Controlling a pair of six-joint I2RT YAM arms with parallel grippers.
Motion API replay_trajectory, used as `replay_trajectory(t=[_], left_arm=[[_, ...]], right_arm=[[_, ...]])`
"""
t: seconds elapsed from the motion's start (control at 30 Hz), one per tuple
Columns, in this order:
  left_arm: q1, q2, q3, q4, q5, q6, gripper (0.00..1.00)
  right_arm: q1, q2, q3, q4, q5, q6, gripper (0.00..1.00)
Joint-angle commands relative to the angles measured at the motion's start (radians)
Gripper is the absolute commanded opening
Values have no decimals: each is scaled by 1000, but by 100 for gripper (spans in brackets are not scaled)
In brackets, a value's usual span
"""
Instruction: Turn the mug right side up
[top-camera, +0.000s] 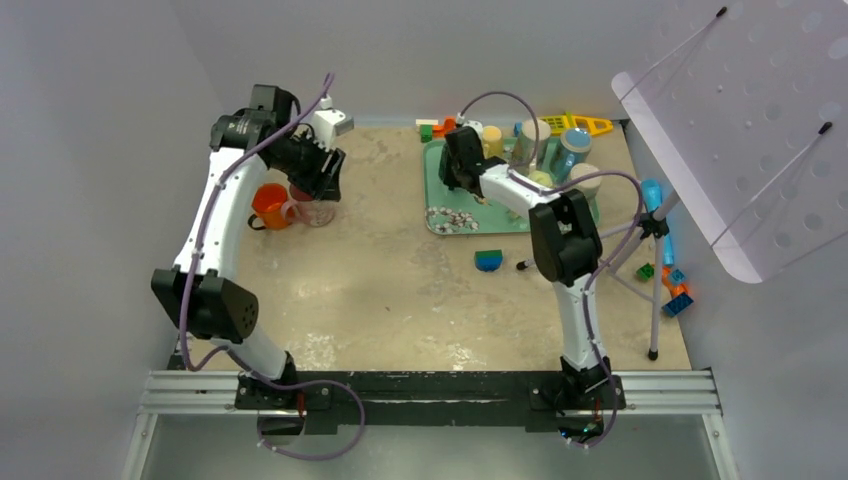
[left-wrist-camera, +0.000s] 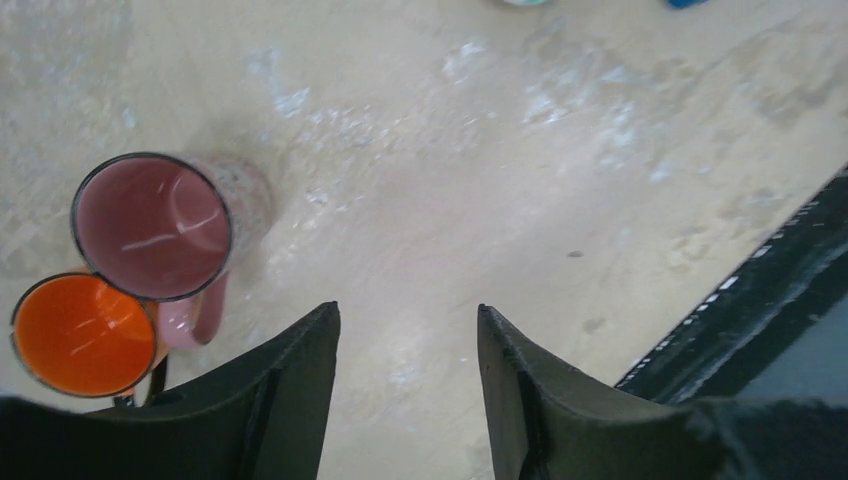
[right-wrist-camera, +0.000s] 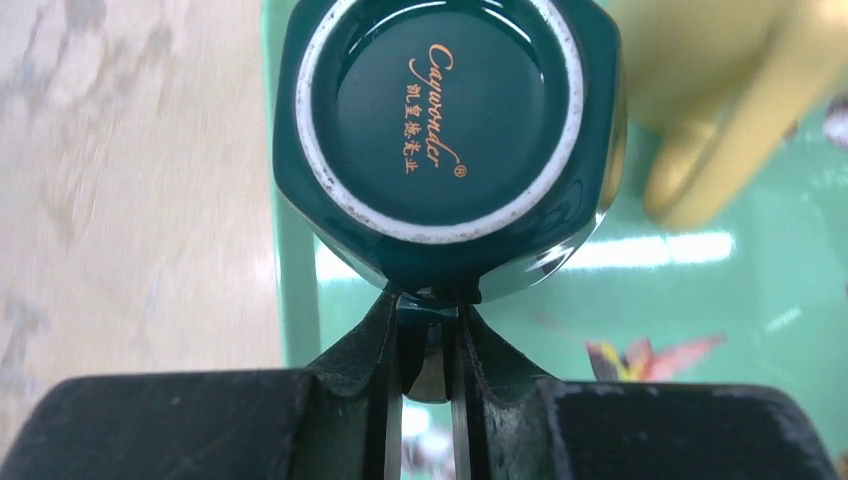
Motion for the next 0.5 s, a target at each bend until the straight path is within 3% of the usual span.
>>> replay_trajectory(t=[0.0, 0.2, 0.37, 0.47], left_arm=[[19, -136, -17, 45, 308, -91, 60], [51, -252, -72, 233, 592, -316, 77], [66, -312, -179, 549, 786, -652, 79], [65, -337, -238, 783, 841, -870, 80]], right_arm=[[5, -320, -195, 294, -172, -78, 0], [7, -638, -431, 535, -377, -37, 0], [27, -843, -561, 722, -587, 52, 0], [44, -907, -646, 928, -704, 175, 0]])
